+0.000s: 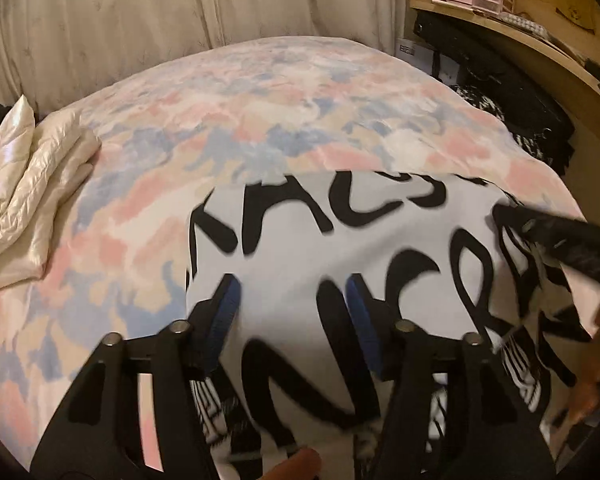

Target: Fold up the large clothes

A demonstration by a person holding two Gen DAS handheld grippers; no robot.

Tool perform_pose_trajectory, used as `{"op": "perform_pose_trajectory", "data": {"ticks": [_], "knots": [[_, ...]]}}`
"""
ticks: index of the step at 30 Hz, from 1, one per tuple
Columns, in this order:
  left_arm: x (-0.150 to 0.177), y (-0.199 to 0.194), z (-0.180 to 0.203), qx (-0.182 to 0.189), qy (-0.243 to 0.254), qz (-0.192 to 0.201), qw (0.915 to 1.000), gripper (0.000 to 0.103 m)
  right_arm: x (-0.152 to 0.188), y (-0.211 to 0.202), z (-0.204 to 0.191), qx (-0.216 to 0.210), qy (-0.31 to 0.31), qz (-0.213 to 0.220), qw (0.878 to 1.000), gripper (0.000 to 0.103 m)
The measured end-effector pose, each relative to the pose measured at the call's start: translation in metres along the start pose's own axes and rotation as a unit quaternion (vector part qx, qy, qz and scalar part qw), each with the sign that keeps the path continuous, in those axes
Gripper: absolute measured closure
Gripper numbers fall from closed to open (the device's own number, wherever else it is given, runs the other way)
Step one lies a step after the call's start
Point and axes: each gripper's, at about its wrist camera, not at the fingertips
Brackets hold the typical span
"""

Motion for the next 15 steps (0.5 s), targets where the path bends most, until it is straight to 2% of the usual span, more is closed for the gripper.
{"op": "perform_pose_trajectory", "data": {"ticks": [2,3,5,8,12,15], "knots": [[-0.001,0.012,-0.003,-0.011,-0.009,-0.008,0.9999,0.023,0.002,0.03,0.008,0.021,0.0,-0.039,0.999,0.07],[-0.001,0.017,-0.006,-0.009,-0.014,-0.013,0.9998,0.021,0.006,0.044,0.014,0.028,0.006,-0.057,0.998,0.07],[0.002,0.029,-0.013,-0.006,-0.031,-0.021,0.9993,0.013,0.011,0.057,0.024,0.024,0.023,-0.063,0.997,0.07],[0.005,0.04,-0.016,-0.012,-0.037,-0.021,0.999,0.008,0.016,0.066,0.034,0.013,0.036,-0.058,0.998,0.07],[0.006,0.042,-0.018,-0.01,-0.037,-0.019,0.9991,0.007,0.018,0.077,0.039,0.011,0.04,-0.059,0.997,0.07],[0.006,0.037,-0.017,-0.013,-0.043,-0.02,0.9988,0.007,0.016,0.066,0.035,0.023,0.031,-0.064,0.997,0.07]]}}
Point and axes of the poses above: each gripper's, at about its wrist camera, not at the fingertips, and y roughly the way its jaws point, z to its right, x to its underside, and after that the axes turned 5 degrees about -y, right-handed
